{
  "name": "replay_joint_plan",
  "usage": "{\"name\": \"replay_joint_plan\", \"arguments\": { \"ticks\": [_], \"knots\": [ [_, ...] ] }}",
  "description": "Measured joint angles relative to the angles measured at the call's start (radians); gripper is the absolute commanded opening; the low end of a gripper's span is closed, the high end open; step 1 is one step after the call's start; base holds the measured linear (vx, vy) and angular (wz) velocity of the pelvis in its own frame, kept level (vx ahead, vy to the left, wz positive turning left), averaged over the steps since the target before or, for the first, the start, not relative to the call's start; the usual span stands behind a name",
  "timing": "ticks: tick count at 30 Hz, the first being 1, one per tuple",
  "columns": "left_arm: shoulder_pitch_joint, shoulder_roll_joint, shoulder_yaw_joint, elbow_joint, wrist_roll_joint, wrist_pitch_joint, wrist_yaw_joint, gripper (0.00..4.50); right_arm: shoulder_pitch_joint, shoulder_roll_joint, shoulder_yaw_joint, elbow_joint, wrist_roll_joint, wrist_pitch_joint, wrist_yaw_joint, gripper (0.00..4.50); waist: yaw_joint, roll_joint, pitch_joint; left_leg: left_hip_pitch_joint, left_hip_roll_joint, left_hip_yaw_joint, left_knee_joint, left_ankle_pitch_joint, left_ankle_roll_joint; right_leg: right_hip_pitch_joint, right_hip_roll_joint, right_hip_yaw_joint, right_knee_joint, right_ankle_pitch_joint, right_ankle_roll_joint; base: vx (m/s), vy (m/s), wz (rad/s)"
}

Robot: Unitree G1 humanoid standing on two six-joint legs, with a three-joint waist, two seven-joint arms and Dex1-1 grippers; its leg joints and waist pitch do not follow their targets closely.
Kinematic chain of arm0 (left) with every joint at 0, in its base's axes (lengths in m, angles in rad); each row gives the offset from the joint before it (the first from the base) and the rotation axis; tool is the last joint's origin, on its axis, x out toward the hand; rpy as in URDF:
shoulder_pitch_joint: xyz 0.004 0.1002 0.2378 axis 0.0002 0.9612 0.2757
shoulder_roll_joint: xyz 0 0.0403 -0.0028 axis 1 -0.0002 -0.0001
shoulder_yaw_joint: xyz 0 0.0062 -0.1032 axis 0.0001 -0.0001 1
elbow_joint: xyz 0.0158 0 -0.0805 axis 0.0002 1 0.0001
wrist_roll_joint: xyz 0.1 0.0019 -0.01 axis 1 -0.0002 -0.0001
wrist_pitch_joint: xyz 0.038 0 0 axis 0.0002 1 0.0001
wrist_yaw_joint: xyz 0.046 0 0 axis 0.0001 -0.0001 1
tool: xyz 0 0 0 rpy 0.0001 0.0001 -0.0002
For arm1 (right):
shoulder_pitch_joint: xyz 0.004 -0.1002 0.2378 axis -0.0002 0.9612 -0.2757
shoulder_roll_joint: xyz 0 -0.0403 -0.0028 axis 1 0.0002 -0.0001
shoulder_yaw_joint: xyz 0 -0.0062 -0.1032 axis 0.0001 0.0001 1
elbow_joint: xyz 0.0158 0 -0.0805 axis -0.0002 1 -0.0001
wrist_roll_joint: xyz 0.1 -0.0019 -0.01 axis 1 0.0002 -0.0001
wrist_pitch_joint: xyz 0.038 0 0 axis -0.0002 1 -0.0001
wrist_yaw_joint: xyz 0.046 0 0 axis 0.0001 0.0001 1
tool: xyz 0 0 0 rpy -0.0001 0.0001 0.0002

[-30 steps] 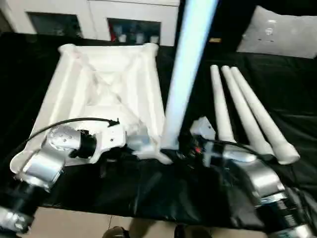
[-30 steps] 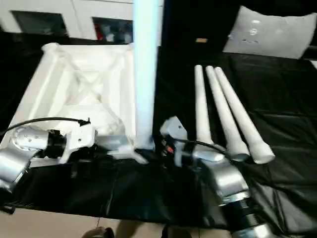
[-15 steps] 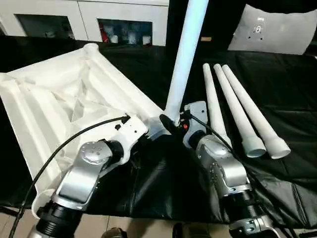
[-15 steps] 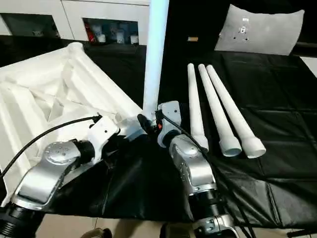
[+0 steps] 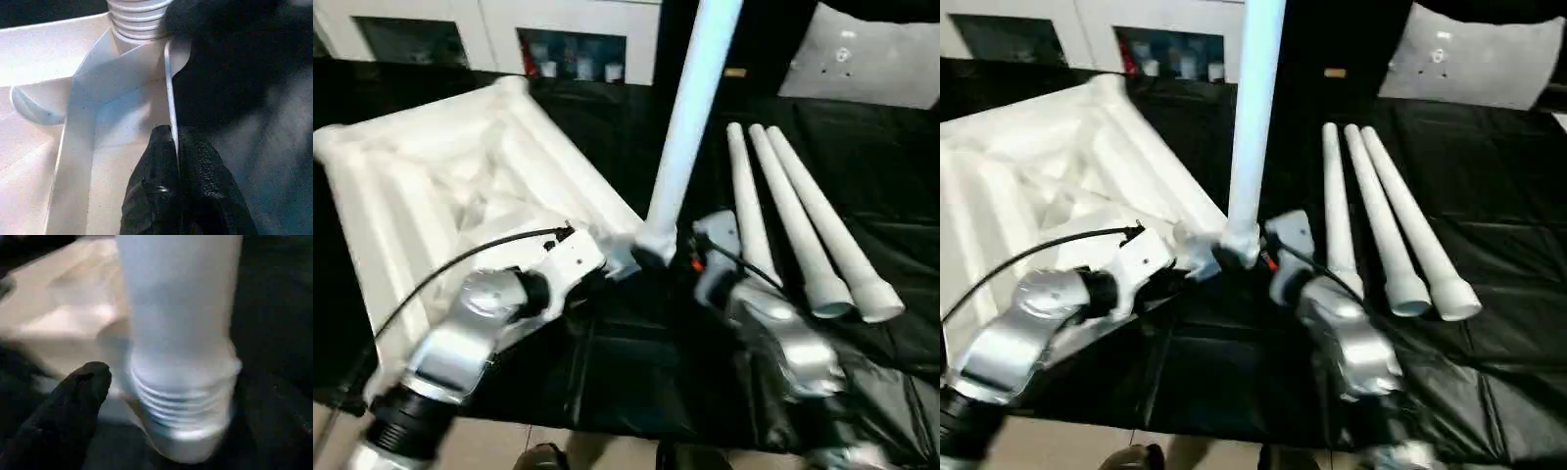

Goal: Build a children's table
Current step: Rotate leg to tighten

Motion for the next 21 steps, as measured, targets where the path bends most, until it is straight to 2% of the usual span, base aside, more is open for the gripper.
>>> {"name": "replay_joint_plan", "arguments": {
  "ticks": [6,12,13,15,16,21],
  "knots": [
    [-0.022,0.099,-0.017,0.08,-0.054,-0.166,-0.195,0.0,0.006,-0.16,0.047,-0.062,0.012,-0.038,0.229,4.41,0.008,0.0,0.0,0.0,0.0,0.001,0.002,0.0,0.0,0.001,0.0,0.0,0.001,0.001,-0.001,0.0,0.0,0.0],
    [-0.047,0.133,-0.04,0.126,-0.065,-0.24,-0.284,0.0,-0.007,-0.2,0.078,-0.056,0.02,-0.062,0.341,4.41,0.007,0.0,0.0,0.001,0.001,0.001,0.004,0.0,0.0,0.001,0.0,0.0,0.003,0.001,-0.002,0.0,0.0,0.0],
    [-0.052,0.138,-0.045,0.135,-0.065,-0.255,-0.298,0.0,-0.01,-0.21,0.086,-0.055,0.022,-0.062,0.362,4.16,0.008,0.0,0.0,0.001,0.001,0.001,0.005,0.0,0.0,0.001,0.0,0.0,0.004,0.001,-0.002,0.0,0.0,0.0],
    [-0.07,0.145,-0.056,0.162,-0.067,-0.285,-0.324,0.0,-0.012,-0.222,0.097,-0.054,0.024,-0.062,0.399,4.16,0.011,0.0,0.0,0.001,0.001,0.001,0.005,0.0,0.0,0.002,0.0,0.0,0.005,0.001,-0.002,0.0,0.0,0.0],
    [-0.073,0.147,-0.058,0.168,-0.066,-0.293,-0.329,0.0,-0.012,-0.222,0.102,-0.054,0.024,-0.062,0.408,3.95,0.011,0.0,0.0,0.001,0.001,0.001,0.006,0.0,0.0,0.002,0.0,0.0,0.005,0.002,-0.002,0.0,0.0,0.0],
    [-0.085,0.147,-0.07,0.19,-0.067,-0.327,-0.363,0.0,-0.015,-0.221,0.121,-0.043,0.035,-0.062,0.455,3.5,0.014,0.0,0.0,0.001,0.001,0.001,0.008,0.0,0.0,0.002,0.0,0.0,0.006,0.002,-0.004,0.0,0.0,0.0]
  ]
}}
